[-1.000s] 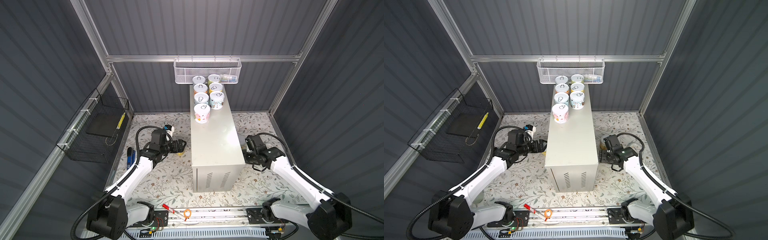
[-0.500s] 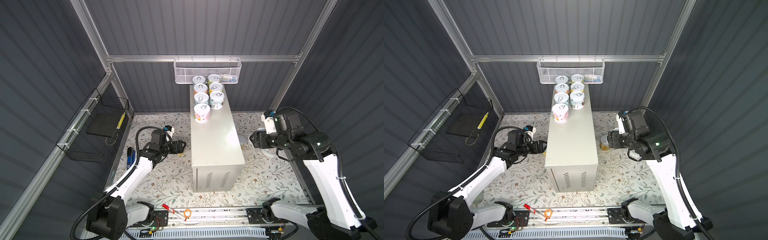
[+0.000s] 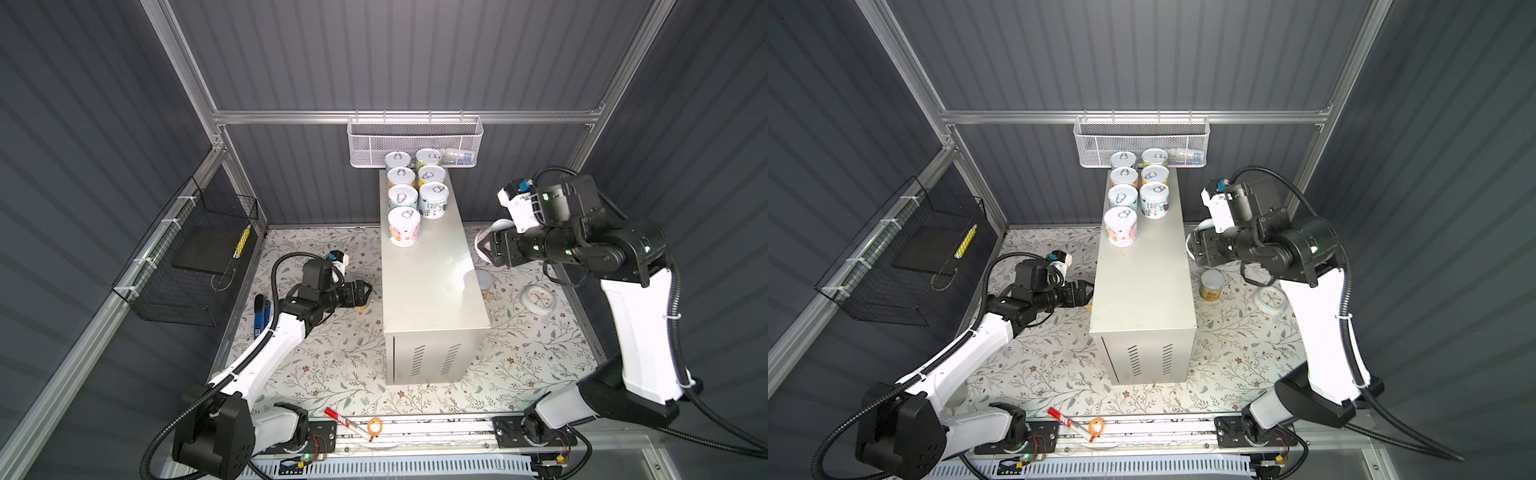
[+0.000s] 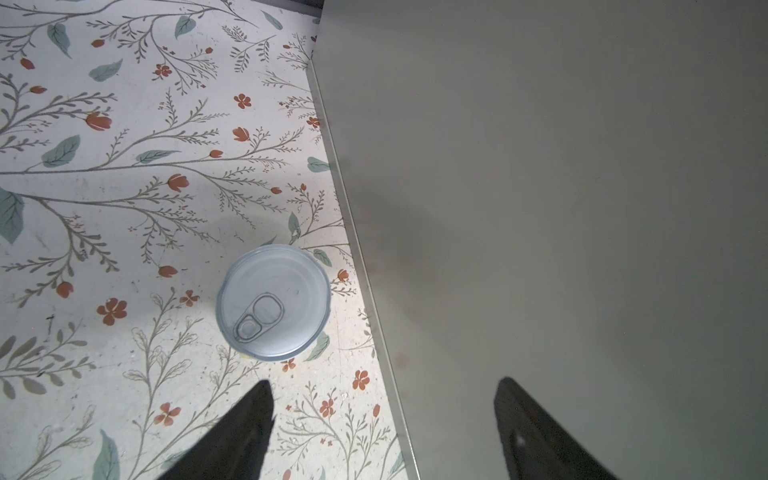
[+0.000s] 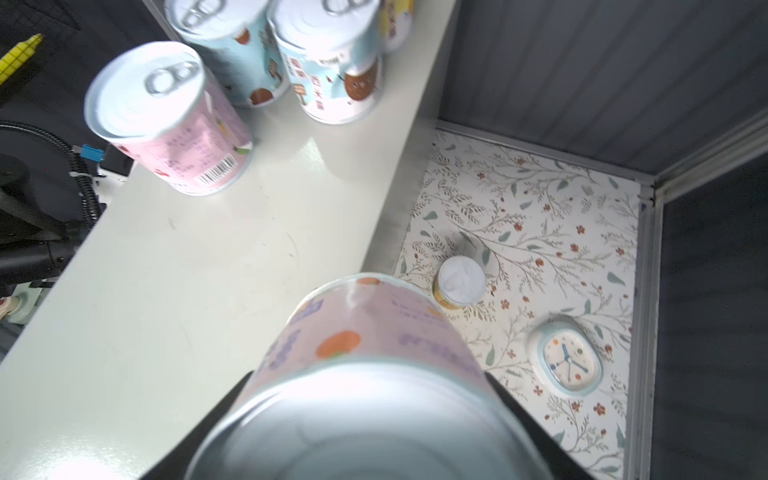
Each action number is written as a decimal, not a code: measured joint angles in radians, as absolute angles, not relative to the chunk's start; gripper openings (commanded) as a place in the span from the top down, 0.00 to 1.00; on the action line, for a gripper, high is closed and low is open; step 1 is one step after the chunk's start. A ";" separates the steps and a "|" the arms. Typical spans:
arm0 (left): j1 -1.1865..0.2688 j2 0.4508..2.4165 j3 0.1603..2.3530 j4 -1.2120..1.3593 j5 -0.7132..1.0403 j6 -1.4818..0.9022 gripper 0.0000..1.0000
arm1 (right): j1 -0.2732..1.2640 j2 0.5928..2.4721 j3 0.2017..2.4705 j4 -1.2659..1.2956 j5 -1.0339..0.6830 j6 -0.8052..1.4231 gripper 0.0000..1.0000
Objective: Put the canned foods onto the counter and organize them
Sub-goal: 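Carry the pink-labelled can with the right gripper over the cabinet top, then lower the pink-labelled can beside the can row end nearest the robot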
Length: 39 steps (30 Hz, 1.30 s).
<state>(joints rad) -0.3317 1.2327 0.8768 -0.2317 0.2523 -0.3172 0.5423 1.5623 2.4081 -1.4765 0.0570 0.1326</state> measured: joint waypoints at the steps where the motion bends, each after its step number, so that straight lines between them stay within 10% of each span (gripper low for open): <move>1: -0.332 1.233 0.879 -0.233 0.252 -0.317 0.16 | 0.555 1.594 2.451 -1.485 0.060 0.128 1.00; 15: -0.332 1.233 0.882 -0.232 0.268 -0.314 0.16 | 0.667 1.789 2.549 -1.496 0.075 0.104 0.98; 30: -0.332 1.233 0.882 -0.233 0.270 -0.314 0.16 | 0.671 1.835 2.571 -1.491 0.079 0.104 0.20; 39: -0.332 1.233 0.882 -0.243 0.263 -0.312 0.16 | 0.671 1.855 2.573 -1.451 0.093 0.103 0.14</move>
<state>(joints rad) -0.3317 1.2327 0.8818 -0.2428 0.2630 -0.3122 0.6708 1.8545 2.5729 -1.4509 0.0925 0.1032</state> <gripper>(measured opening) 0.841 0.860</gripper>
